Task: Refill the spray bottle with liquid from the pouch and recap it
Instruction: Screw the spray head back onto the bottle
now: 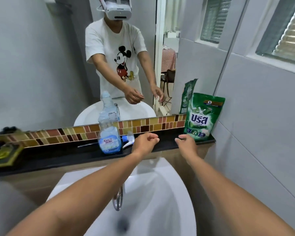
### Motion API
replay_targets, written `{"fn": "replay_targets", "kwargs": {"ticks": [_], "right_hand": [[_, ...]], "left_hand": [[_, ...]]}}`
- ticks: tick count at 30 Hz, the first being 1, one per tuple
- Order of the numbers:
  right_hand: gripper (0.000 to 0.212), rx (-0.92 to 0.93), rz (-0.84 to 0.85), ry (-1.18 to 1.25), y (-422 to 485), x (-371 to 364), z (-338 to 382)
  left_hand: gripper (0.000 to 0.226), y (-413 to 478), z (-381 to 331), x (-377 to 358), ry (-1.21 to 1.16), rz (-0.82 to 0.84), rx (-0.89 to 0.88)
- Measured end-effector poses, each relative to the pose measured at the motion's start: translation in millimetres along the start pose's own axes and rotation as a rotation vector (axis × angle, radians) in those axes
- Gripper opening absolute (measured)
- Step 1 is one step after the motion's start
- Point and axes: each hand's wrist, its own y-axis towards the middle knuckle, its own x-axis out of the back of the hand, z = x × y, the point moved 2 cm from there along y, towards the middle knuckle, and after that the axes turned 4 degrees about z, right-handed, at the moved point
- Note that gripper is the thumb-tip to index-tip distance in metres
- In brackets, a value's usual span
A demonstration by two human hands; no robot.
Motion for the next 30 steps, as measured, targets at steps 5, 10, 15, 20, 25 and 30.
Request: {"fn": "replay_targets", "kwargs": {"ticks": [5,10,15,20,25,30], "right_hand": [[0.031,0.032,0.23,-0.104,-27.8,-61.8,25.2],[0.032,0.039,0.328,-0.149,-37.9,-103.3,47.1],[0.017,0.076,0.4,-0.187,-44.6,-141.3,71.1],[0.059,0.065,0.376,-0.307,-34.8,-166.3,81.8],[0.067,0.03,0.359,-0.366,-18.2,-179.8,87.8],[0.064,-0.004,0.341,-0.42,1.7,-195.4,84.6]], "left_hand": [[0.018,-35.5,47.5,47.8,0.12,-0.005,0.025],[0.017,-56.3,81.5,109.6,0.145,-0.171,0.118],[0.037,-56.9,111.1,166.2,0.149,-0.36,0.227],[0.088,-32.5,122.3,181.4,0.113,-0.304,0.252],[0.11,-2.9,124.2,178.2,0.061,-0.18,0.207],[0.101,20.2,133.4,173.7,-0.125,-0.083,0.164]]}}
